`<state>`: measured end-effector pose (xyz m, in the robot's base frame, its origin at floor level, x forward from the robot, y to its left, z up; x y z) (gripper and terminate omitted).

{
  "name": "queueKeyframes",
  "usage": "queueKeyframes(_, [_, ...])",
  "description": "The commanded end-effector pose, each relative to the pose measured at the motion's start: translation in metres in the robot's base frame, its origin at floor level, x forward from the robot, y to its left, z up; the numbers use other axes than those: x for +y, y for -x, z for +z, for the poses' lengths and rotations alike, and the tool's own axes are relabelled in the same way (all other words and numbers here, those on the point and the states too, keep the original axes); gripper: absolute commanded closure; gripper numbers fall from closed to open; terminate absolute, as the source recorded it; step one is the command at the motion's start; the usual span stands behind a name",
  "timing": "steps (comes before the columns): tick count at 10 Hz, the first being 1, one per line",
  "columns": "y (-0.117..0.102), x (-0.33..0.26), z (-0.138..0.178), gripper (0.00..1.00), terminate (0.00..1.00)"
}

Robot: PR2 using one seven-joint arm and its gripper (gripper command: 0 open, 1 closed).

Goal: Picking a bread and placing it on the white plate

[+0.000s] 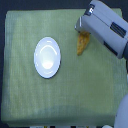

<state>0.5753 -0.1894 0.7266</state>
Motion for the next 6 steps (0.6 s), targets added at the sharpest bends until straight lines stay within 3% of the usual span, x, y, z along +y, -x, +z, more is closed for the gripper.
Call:
queueKeyframes(1, [-0.0034,0.012,0.0153,1.0,0.0])
queueKeyframes(6, [-0.0048,0.0146,0.0207,1.0,0.0])
